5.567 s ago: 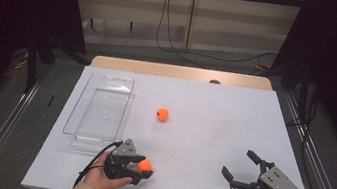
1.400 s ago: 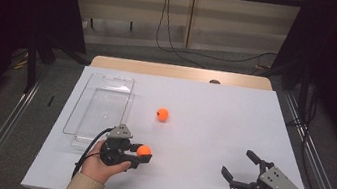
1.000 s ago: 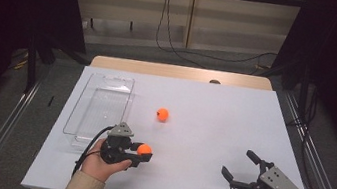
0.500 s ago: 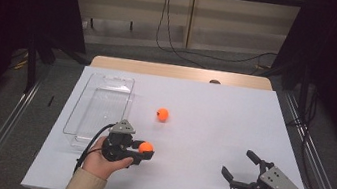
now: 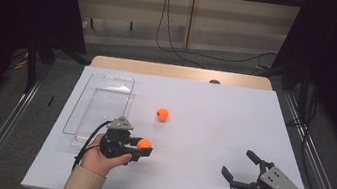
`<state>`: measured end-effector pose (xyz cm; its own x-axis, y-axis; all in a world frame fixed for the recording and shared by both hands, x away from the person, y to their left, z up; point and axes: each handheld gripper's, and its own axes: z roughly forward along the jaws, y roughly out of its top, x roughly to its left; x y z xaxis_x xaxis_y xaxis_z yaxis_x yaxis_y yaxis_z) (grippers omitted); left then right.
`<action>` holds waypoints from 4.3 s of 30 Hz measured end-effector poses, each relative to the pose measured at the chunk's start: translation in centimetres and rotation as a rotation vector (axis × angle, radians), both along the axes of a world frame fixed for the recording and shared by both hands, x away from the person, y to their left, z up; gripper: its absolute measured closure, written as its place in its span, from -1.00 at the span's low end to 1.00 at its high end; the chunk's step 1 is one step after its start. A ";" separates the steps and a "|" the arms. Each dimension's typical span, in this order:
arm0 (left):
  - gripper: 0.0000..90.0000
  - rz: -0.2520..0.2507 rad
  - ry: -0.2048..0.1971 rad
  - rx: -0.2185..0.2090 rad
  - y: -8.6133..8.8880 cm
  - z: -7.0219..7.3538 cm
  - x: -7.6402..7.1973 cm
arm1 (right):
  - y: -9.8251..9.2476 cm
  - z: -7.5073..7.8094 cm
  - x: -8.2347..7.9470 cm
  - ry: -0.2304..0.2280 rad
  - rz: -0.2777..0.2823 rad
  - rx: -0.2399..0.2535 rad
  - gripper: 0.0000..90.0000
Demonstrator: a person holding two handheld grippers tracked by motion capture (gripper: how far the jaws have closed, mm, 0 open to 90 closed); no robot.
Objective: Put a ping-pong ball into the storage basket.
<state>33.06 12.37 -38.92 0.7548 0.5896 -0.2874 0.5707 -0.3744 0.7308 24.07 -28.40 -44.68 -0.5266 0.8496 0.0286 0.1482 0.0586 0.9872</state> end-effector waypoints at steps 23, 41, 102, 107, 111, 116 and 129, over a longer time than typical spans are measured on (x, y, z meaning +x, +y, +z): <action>0.14 0.030 0.022 -0.003 0.6 0.6 0.7 | 0.0 0.0 0.0 0.000 0.001 0.001 -0.95; 0.13 0.053 0.015 -0.022 1.3 1.3 1.2 | 0.0 0.0 0.0 0.001 0.000 0.004 -0.95; 0.14 0.146 -0.012 -0.029 3.3 2.8 3.1 | 0.0 0.0 0.0 0.000 0.003 0.003 -0.95; 0.14 0.163 -0.016 -0.031 3.7 3.0 3.3 | 0.0 0.0 0.0 -0.001 0.005 0.003 -0.95; 0.13 0.172 -0.017 -0.032 3.8 2.9 3.5 | 0.0 0.0 0.0 -0.001 0.002 0.005 -0.95; 0.14 0.176 -0.022 -0.027 4.0 2.9 3.7 | 0.0 0.0 0.0 0.001 0.003 0.008 -0.95; 0.13 0.201 -0.032 -0.025 4.4 3.2 3.9 | 0.0 0.0 0.0 0.001 0.001 0.008 -0.95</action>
